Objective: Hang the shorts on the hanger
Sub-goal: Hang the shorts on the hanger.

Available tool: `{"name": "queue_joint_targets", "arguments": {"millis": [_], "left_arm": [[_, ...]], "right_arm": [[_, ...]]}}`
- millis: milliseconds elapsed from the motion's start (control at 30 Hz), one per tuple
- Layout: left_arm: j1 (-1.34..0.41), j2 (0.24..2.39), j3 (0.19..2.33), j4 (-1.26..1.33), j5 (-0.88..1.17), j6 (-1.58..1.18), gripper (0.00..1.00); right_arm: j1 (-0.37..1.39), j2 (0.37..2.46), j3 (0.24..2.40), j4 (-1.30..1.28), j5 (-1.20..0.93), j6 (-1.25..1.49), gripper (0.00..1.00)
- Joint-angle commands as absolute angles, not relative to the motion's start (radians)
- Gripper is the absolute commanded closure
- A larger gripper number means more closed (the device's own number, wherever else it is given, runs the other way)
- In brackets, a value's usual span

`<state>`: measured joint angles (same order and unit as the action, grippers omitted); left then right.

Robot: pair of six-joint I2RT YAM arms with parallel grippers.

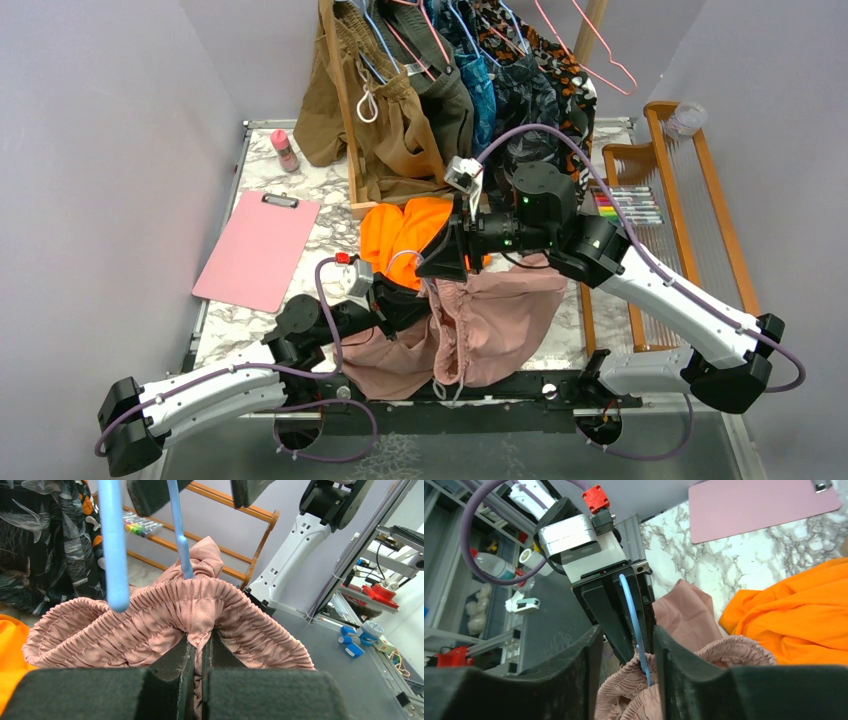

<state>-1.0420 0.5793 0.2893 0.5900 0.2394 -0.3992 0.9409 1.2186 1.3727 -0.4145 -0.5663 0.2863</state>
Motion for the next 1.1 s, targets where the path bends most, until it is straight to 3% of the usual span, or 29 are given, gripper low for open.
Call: {"name": "queue_joint_targets", "arguments": {"millis": [0,100,200,233,567,1067], "left_arm": [[-1.043,0.562,0.311,0.662,0.284,-0.420,1.00],[-1.042,0.563,0.310,0.659,0.277,-0.422,1.00],[-1.043,0.561,0.304,0.657,0.261,-0.423,1.00],[-1.043,0.557,0.301,0.654,0.252,-0.424,1.00],[-1.043,0.429,0.261,0.514,0.181,-0.432,0.81],[-1.043,0.342,0.350,0.277,0.089,-0.364,0.45]], "right_arm": [[0.943,1.201,1.338,-0.349,-0.646,0.276,0.62],[0.943,1.205,1.323,-0.337,-0.657,0.280,0.74],[0.943,1.201,1.317,-0.336,-0.623,0.283,0.97],[0.943,1.196,1.317,-0.339,-0.603,0.282,0.99],[0.943,1.043,1.225,-0.250,-0.431,0.310,0.99],[0.943,0.968,1.150,-0.212,-0.383,0.334,0.99]]}}
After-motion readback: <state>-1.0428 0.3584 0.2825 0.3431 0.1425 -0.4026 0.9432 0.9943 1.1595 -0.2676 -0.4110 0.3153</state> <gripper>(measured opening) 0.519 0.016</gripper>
